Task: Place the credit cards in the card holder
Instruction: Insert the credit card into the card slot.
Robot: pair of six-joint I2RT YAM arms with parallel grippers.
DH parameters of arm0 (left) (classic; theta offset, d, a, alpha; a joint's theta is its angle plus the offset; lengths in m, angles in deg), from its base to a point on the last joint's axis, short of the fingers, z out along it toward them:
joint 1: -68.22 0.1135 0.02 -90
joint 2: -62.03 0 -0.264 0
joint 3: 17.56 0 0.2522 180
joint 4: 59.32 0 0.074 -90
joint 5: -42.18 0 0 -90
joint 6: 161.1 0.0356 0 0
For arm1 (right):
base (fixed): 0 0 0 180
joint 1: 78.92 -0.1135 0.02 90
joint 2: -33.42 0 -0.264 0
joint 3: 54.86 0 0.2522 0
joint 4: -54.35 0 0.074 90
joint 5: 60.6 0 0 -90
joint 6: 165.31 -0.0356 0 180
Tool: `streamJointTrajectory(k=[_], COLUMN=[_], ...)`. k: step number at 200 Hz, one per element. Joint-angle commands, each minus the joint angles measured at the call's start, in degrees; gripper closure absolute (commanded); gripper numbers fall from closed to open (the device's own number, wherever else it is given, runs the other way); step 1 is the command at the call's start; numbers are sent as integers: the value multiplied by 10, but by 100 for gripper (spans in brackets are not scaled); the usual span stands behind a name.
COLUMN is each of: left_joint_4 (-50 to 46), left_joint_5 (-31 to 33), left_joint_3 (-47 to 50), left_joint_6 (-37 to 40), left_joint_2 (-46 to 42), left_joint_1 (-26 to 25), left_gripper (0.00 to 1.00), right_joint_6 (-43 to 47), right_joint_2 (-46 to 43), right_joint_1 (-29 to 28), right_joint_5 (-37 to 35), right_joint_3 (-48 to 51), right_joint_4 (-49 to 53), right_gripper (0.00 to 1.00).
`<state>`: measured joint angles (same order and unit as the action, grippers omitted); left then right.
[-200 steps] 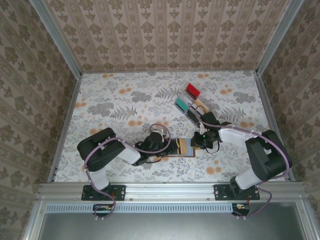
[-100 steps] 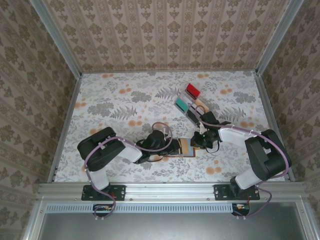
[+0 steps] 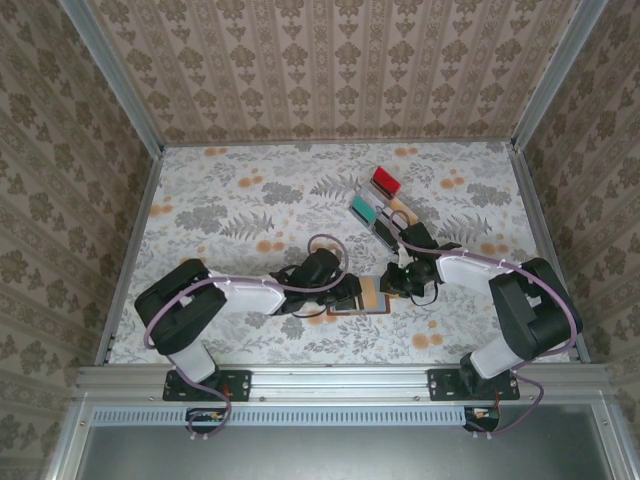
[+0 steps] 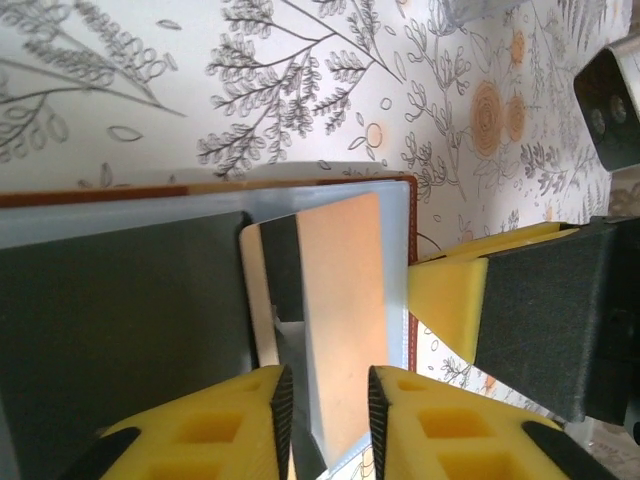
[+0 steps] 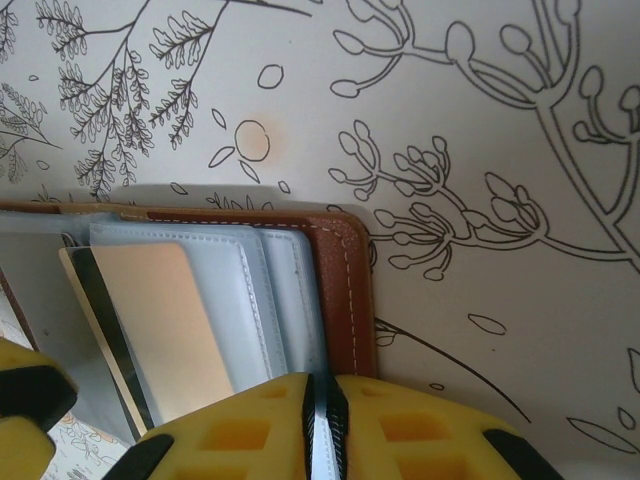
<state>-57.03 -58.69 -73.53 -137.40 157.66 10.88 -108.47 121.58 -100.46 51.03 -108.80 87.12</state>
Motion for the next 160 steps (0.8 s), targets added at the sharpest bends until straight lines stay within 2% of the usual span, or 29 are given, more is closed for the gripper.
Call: streamJointTrajectory(k=[1,19,41,80,160], left_joint_4=[-72,-67,-88,-168,-158], left_joint_5=[-9,-14,9,51,29], left_joint_3=[-35,-47,-47,-69,-104], left_joint_6=[45,43,41,78,85], left_joint_2=[22,40,34,2,54], left_joint_1=[-4,-6,-8,-12,-16], left_gripper=[77,77,76,69,66], right_joint_6=[0,-1,-1,-2,-2], right_joint_2=[36,36,33,33,33], right_joint_1=[-3,-3,-3,-3,-3], right_joint_5=[-43,-39,-40,-39,-35], right_joint_3=[21,20,20,18,18], right_joint_4=[20,20,20,19,20], right_gripper=[82,82,82,82,82])
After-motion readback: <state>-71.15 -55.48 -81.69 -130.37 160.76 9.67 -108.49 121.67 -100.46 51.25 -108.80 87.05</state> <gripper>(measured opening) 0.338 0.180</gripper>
